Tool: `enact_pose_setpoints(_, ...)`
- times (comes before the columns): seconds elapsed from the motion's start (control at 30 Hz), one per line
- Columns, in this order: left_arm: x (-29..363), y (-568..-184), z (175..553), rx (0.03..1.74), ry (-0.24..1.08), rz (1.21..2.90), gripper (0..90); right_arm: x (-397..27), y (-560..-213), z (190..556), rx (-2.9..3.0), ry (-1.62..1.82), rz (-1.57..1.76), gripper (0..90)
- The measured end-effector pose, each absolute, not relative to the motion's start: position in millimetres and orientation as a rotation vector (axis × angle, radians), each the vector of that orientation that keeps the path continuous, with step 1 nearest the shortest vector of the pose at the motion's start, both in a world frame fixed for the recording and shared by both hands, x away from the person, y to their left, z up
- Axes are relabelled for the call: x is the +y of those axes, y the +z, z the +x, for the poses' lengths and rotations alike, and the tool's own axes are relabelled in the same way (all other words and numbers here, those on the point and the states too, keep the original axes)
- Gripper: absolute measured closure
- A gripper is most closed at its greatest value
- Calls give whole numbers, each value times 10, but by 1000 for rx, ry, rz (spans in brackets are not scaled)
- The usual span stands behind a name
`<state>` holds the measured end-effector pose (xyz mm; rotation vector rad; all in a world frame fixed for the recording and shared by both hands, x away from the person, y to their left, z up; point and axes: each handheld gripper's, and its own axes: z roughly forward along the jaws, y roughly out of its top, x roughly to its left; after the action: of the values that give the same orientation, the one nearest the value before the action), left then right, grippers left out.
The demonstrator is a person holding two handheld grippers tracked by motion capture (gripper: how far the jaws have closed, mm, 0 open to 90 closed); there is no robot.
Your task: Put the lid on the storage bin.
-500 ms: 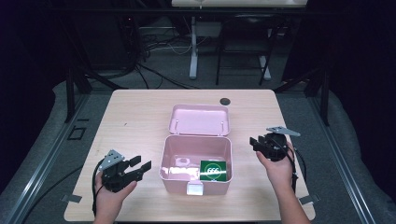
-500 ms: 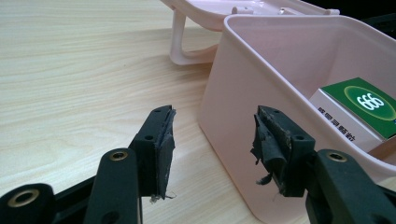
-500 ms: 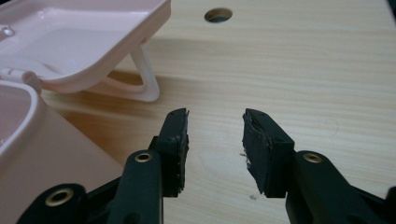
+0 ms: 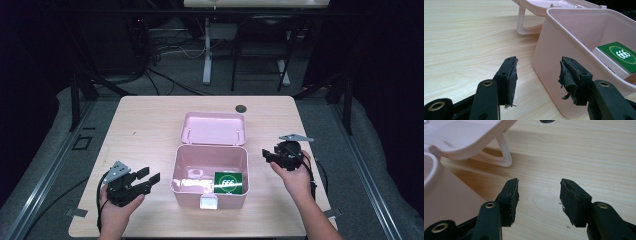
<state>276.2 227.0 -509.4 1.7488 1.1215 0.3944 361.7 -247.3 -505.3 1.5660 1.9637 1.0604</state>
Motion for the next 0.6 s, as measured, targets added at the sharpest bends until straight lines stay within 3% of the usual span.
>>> enact_pose_setpoints(0.6, 2186, -4988, 2694, 1063, 391, 1733, 476, -2197, -4499, 3974, 2163, 1026, 1620, 490)
